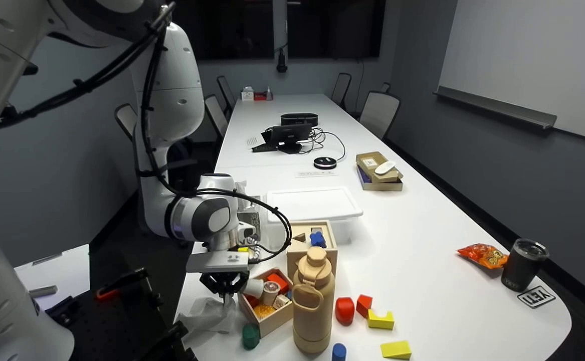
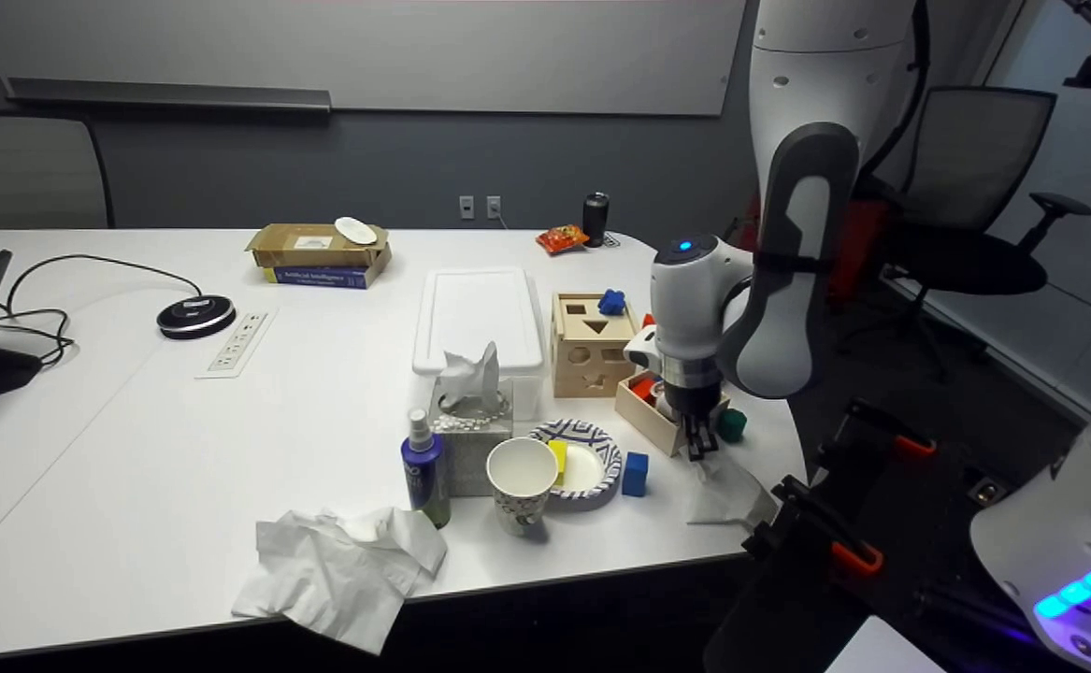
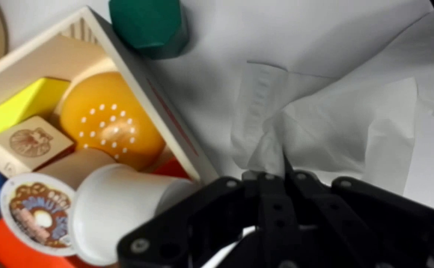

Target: Take a tissue out of the box and wipe the table

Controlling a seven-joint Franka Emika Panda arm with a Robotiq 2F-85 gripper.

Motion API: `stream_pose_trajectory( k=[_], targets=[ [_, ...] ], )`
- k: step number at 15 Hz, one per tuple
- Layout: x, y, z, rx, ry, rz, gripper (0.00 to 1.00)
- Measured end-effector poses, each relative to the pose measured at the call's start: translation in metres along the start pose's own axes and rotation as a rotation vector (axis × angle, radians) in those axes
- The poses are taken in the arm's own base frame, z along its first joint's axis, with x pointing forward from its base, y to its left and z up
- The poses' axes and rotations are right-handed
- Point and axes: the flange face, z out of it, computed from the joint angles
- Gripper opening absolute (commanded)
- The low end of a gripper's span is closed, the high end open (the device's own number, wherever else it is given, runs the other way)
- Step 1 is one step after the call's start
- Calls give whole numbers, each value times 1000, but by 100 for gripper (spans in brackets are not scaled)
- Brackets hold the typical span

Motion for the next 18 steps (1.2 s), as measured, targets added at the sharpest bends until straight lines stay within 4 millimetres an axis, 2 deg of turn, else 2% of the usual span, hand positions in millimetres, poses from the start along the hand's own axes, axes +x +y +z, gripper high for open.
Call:
stream_pose_trajectory(
  k=[6,14,18],
  targets=[
    [14,-16,-4,-20,-2,-75,0],
    [53,-67,-14,42,72,-133,0],
    [55,-66,-22,45,92,-124,0]
  ],
)
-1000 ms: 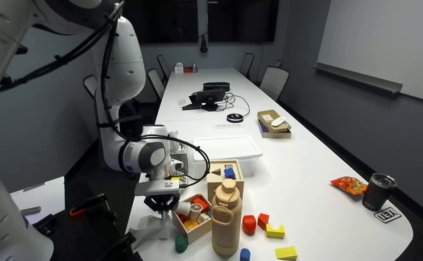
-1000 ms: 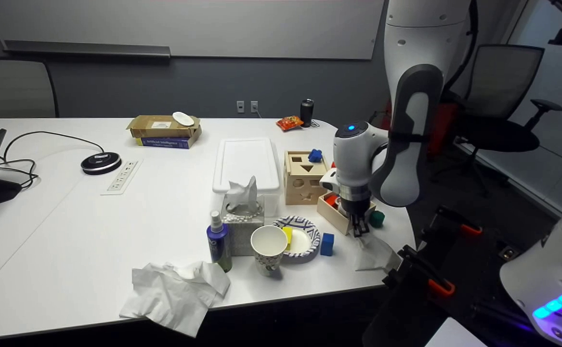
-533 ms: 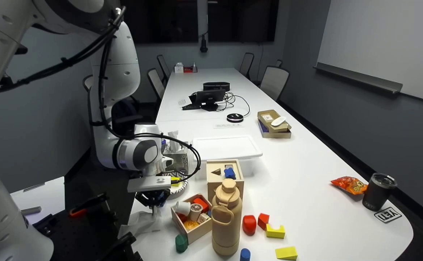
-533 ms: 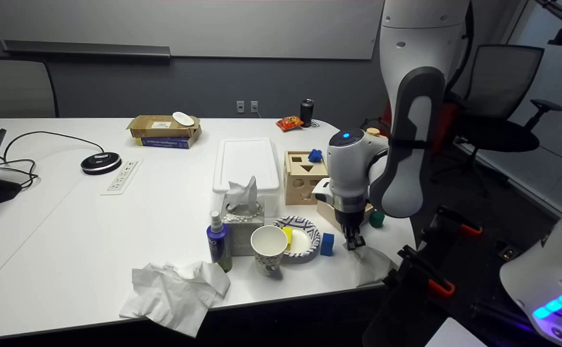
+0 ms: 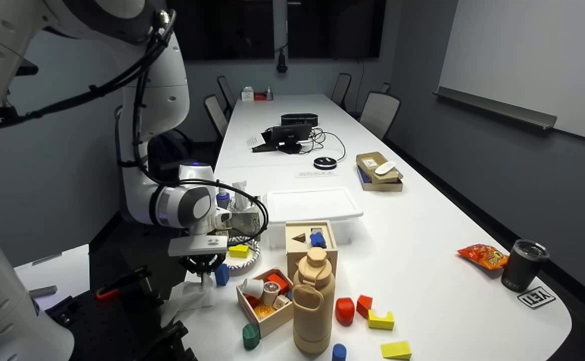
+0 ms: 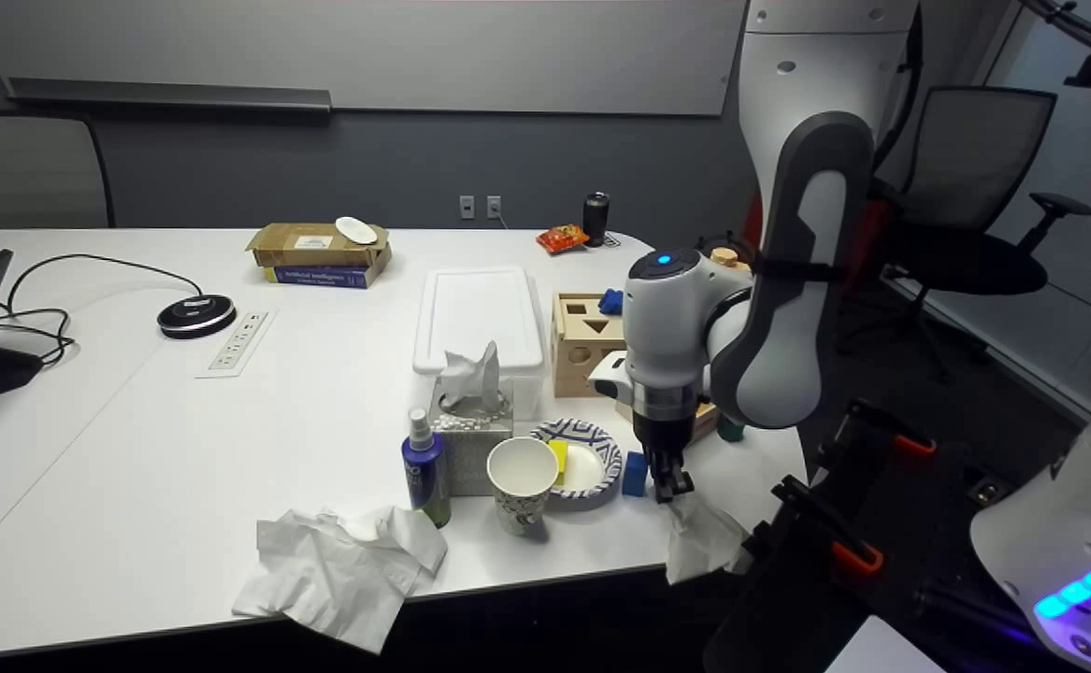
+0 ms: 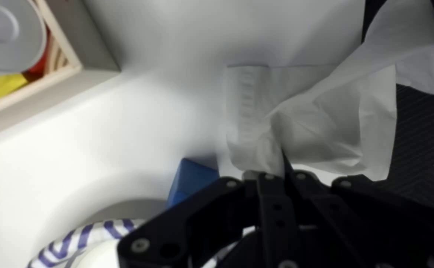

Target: Take a tissue out of the box and wipe the table

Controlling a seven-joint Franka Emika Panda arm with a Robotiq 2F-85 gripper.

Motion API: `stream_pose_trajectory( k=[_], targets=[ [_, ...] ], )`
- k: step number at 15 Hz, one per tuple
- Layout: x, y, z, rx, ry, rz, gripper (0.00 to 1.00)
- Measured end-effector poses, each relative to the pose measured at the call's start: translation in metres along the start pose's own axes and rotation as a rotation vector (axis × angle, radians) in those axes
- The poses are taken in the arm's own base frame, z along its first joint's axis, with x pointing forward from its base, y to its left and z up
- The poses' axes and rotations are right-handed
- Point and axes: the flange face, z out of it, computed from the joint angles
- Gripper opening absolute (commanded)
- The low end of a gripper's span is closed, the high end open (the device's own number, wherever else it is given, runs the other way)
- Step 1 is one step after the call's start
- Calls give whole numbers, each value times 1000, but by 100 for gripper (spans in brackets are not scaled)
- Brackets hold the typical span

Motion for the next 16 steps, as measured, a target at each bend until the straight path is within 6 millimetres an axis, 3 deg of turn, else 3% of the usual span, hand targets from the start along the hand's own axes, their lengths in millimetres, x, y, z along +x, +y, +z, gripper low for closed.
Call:
stream_pose_trajectory(
  k=[12,16],
  targets=[
    [-91,46,-5,-78,-140,19,0],
    [-102,57,-8,-99,-145,48,0]
  ],
)
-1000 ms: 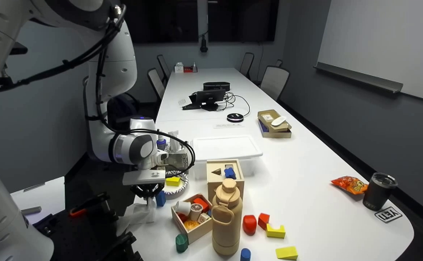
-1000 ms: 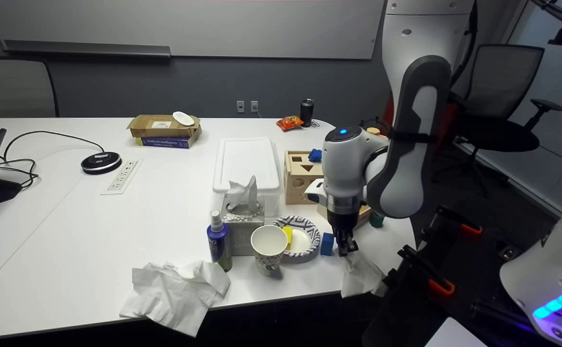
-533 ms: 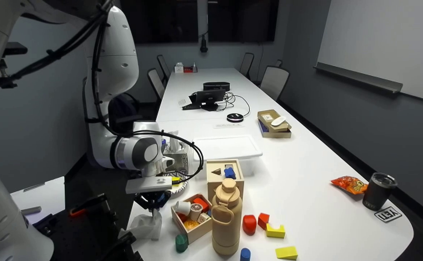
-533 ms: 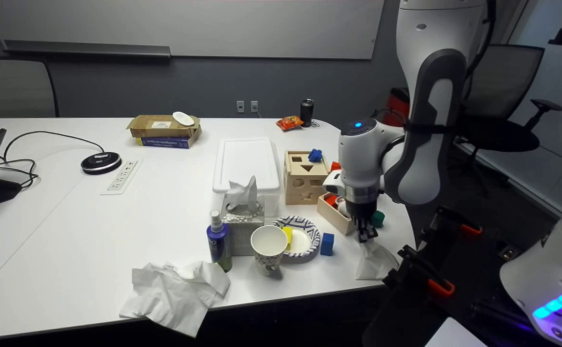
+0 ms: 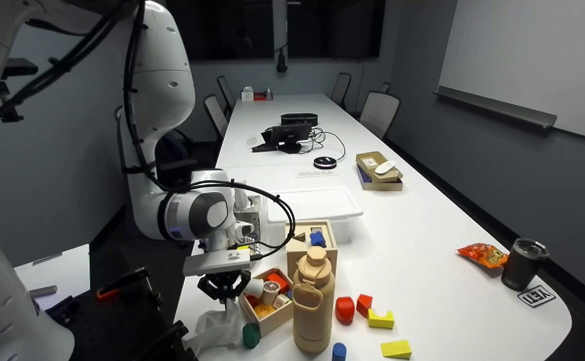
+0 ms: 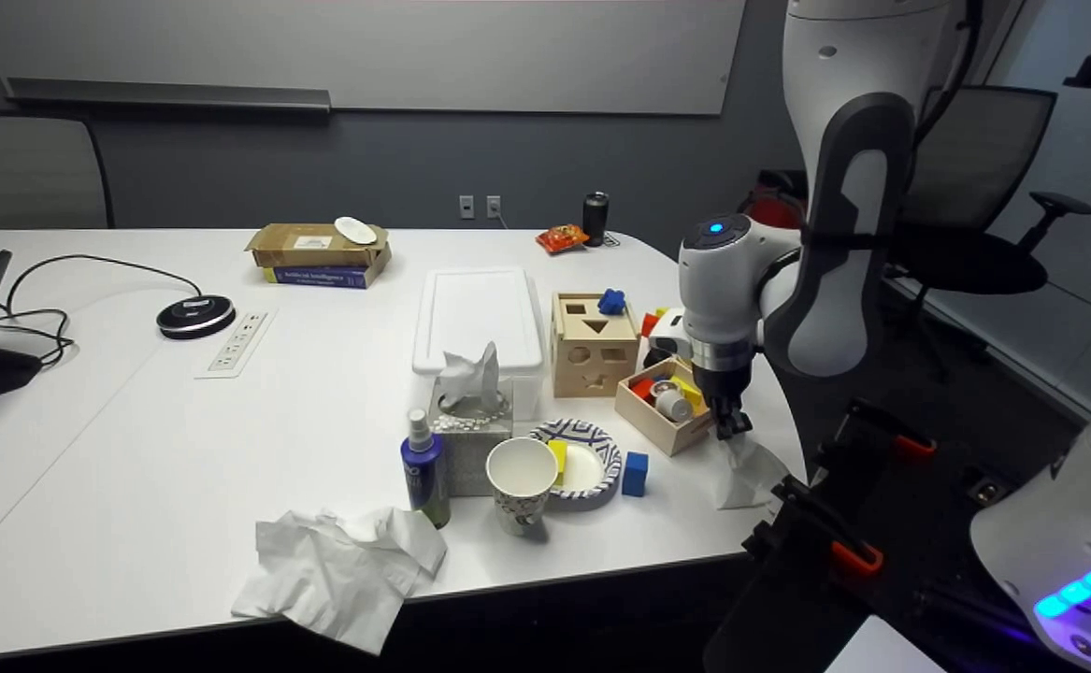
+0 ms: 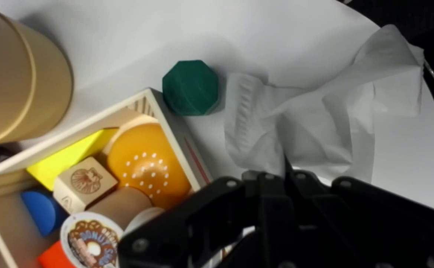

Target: Take a tissue out of the box and wipe the table

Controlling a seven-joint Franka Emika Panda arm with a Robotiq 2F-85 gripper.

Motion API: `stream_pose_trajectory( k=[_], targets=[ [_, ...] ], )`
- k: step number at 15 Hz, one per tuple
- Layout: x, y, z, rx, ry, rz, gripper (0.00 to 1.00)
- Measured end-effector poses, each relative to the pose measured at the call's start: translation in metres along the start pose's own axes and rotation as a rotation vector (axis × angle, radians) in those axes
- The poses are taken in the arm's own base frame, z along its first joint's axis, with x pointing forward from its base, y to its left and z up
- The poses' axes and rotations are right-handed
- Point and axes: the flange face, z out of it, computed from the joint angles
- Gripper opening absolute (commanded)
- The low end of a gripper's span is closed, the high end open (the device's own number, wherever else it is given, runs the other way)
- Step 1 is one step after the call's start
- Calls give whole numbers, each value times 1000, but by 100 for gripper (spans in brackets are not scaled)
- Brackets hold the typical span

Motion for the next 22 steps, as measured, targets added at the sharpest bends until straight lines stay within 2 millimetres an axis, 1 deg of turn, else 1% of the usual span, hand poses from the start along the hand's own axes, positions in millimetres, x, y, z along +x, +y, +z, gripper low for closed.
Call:
stream_pose_trajectory(
  k=[2,8,11,13,14,16,19,20,22],
  targets=[
    [6,-6,1,21,16,8,0],
    [41,-37,-3,102,94,17,0],
    [60,-52,-10,149,133,31,0],
    [71,-56,-23,194,154,37,0],
    [75,-53,-33,209,166,39,0],
    [79,-39,-65,218,204,51,0],
    [87,-21,-124,226,278,64,0],
    [94,-19,-145,232,309,69,0],
    [113,-18,-191,243,375,69,0]
  ],
)
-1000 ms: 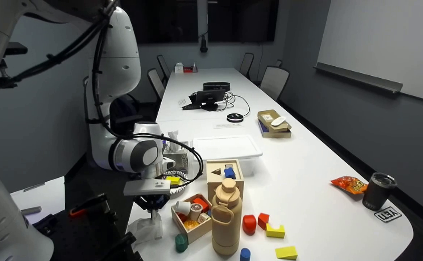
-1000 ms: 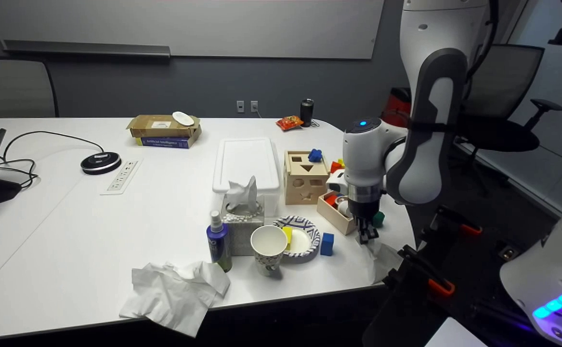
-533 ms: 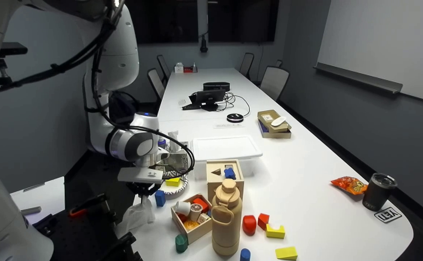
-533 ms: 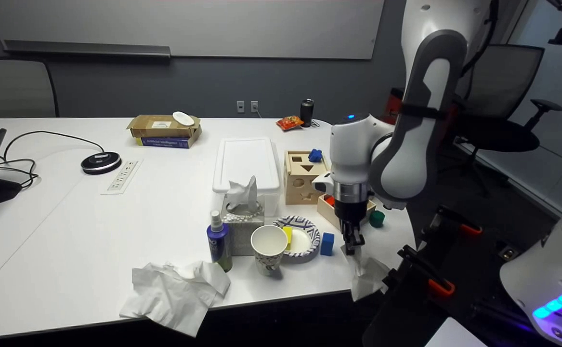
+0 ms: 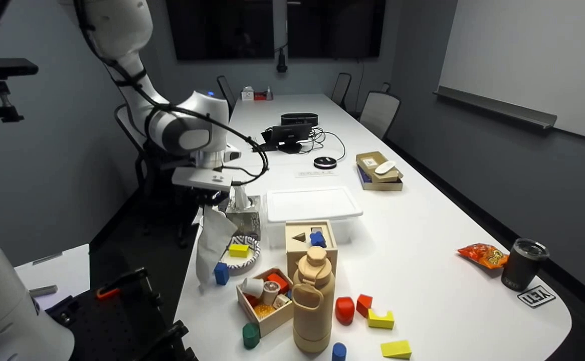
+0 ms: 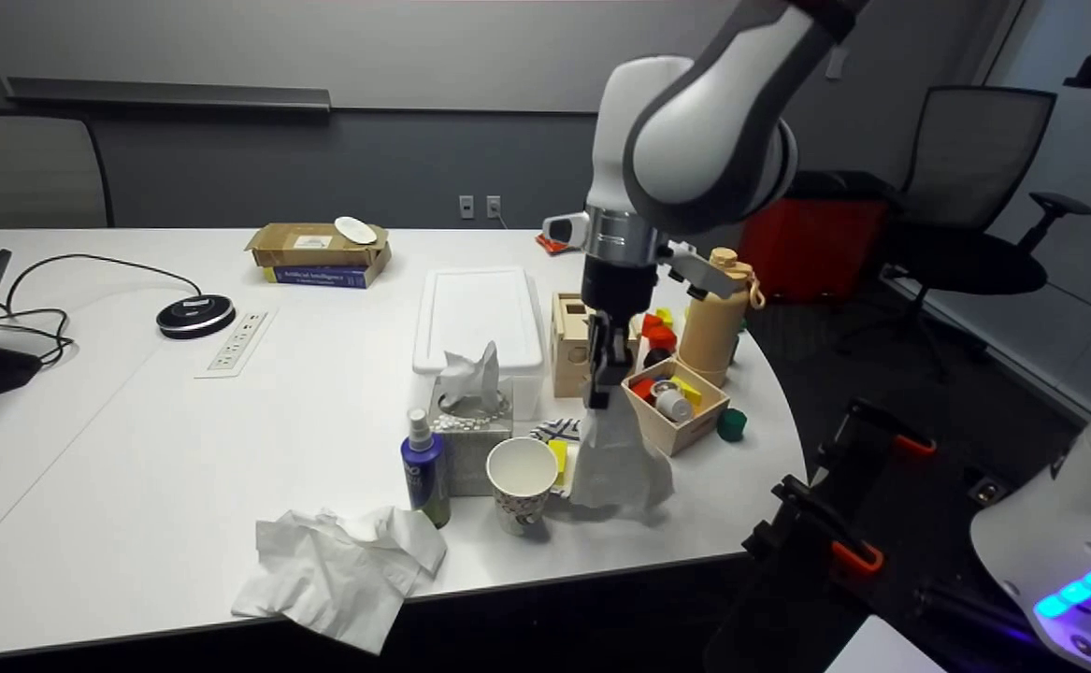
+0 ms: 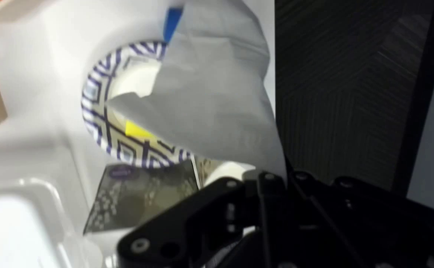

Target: Take a tissue out of the box and wipe the table

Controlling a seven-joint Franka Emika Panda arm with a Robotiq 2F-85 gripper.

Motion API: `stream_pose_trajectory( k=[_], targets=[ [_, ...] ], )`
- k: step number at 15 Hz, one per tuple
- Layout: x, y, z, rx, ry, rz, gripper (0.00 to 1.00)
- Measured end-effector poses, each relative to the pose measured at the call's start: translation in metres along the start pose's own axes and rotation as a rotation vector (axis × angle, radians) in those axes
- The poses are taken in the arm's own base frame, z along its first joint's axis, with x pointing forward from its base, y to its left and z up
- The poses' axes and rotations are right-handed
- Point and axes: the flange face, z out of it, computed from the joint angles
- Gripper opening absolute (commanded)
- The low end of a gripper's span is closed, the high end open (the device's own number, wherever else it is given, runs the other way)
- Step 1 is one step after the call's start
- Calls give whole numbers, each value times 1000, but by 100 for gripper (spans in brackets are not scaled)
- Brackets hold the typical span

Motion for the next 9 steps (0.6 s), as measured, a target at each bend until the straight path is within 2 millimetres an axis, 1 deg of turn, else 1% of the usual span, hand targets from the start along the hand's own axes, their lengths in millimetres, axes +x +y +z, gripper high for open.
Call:
stream_pose_trajectory(
  k=[2,5,7,9],
  targets=[
    [37,-17,-35,5,51,-22,0],
    [87,-49,-84,-28,127,-81,0],
    [115,-68,-108,-53,177,-121,0],
    [137,-84,-120,-60,209,-135,0]
  ],
)
